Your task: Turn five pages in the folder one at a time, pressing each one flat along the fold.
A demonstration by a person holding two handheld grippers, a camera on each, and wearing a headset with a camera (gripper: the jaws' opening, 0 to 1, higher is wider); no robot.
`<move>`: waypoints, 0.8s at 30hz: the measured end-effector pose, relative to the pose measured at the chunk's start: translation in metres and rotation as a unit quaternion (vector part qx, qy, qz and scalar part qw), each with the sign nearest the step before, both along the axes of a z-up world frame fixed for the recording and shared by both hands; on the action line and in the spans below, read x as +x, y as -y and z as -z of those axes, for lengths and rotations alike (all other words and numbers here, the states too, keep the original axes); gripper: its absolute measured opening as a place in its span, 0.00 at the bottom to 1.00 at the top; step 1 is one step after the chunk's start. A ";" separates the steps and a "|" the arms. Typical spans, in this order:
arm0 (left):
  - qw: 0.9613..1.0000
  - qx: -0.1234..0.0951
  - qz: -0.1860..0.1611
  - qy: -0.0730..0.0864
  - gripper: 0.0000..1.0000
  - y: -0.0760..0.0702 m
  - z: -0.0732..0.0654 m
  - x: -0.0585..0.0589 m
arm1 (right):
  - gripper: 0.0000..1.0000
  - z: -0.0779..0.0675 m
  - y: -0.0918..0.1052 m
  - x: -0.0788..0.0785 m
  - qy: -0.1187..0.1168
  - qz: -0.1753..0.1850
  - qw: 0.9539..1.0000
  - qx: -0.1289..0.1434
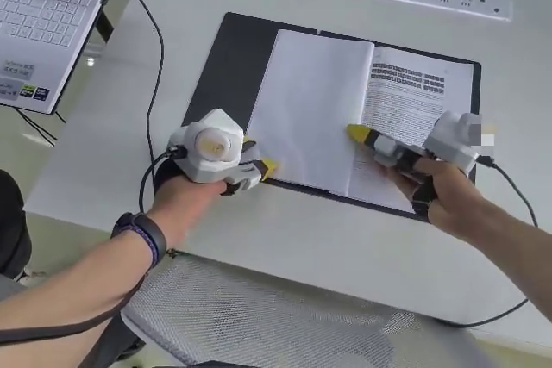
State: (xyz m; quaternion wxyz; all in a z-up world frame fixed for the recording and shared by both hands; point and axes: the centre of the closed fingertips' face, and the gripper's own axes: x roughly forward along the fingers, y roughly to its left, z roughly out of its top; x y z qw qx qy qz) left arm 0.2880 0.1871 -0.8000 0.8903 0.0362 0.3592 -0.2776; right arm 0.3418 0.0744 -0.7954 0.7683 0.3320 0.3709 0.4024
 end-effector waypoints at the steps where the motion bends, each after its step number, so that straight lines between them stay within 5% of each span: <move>1: 1.000 -0.001 0.000 0.000 0.31 0.000 0.000 0.000 | 0.00 -0.001 0.000 -0.006 -0.001 -0.003 1.000 -0.001; 14: 1.000 -0.005 -0.002 0.006 0.32 0.000 0.004 0.002 | 0.00 -0.007 -0.002 -0.073 -0.013 -0.033 0.999 -0.020; 24: 1.000 -0.018 -0.007 0.010 0.33 0.000 0.005 0.002 | 0.00 -0.001 0.006 -0.089 -0.020 -0.040 0.998 -0.035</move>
